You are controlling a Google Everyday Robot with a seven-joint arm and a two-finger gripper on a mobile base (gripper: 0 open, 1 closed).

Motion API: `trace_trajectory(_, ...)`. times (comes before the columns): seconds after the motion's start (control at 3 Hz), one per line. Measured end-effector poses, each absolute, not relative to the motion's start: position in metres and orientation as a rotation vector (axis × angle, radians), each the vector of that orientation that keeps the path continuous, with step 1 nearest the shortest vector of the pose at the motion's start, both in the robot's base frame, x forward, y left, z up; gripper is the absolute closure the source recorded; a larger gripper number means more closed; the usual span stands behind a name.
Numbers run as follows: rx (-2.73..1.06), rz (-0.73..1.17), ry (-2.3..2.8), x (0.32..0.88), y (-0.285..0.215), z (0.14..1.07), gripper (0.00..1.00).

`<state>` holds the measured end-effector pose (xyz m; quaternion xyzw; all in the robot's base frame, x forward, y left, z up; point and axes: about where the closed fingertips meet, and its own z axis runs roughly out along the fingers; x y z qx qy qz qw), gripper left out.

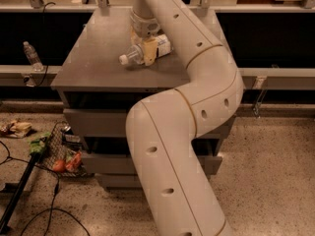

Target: Place blue plastic bottle upright

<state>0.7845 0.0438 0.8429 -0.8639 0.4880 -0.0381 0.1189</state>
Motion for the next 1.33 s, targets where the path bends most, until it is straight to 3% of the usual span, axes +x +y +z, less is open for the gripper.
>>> trace_trajectory(0.67,-2.564,-0.056,1.382,0.779,0.051,0.832,0.88)
trace_trajectory(1.0,-2.351,-0.046,1.398,0.776,0.031,0.89,1.0)
trace_trajectory(1.33,-2.068,-0.002,1.447,0.763,-0.01,0.961,1.0)
